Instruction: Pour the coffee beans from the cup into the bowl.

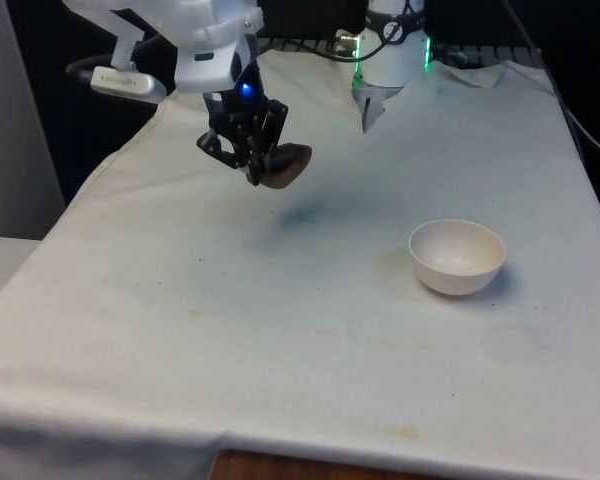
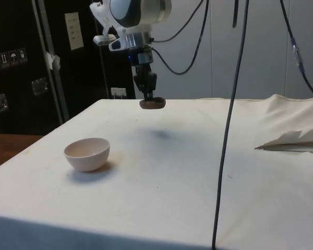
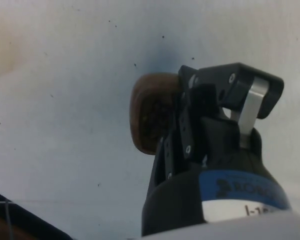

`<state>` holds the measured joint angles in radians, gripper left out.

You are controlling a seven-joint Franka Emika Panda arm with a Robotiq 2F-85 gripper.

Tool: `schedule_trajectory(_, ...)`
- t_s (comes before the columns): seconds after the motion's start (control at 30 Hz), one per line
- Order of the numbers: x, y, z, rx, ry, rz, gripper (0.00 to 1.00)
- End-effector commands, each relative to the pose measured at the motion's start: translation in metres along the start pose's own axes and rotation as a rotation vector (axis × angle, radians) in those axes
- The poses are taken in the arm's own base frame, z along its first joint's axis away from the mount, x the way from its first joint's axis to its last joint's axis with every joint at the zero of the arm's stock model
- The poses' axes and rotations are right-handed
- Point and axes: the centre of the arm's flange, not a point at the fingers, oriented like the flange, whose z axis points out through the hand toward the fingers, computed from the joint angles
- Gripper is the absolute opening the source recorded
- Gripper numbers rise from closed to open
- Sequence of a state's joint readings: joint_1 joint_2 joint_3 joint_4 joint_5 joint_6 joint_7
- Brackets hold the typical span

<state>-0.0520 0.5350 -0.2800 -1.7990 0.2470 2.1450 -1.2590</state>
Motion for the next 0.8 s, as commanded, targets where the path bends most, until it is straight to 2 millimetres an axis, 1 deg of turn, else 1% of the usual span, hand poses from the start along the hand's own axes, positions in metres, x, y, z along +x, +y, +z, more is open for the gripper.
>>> schedule_trajectory(0.0,-0.0008,-0.001,-0.0011,-0.006,0.002,0.012,0.0)
schedule_trajectory(0.2,-0.0016,-0.0018,-0.0031,-0.005,0.001,0.045,0.0)
schedule_trajectory(0.23,-0.0012,-0.0001,-0.0008,0.002,0.0,0.037,0.0)
schedule_trajectory(0.27,-0.0018,-0.0021,-0.0033,-0.005,0.0,0.05,0.0)
schedule_trajectory(0.53,-0.0014,-0.0016,-0.0015,0.003,0.001,0.048,0.0)
schedule_trajectory(0.77,-0.0012,-0.0016,-0.0084,-0.009,-0.004,0.061,0.0)
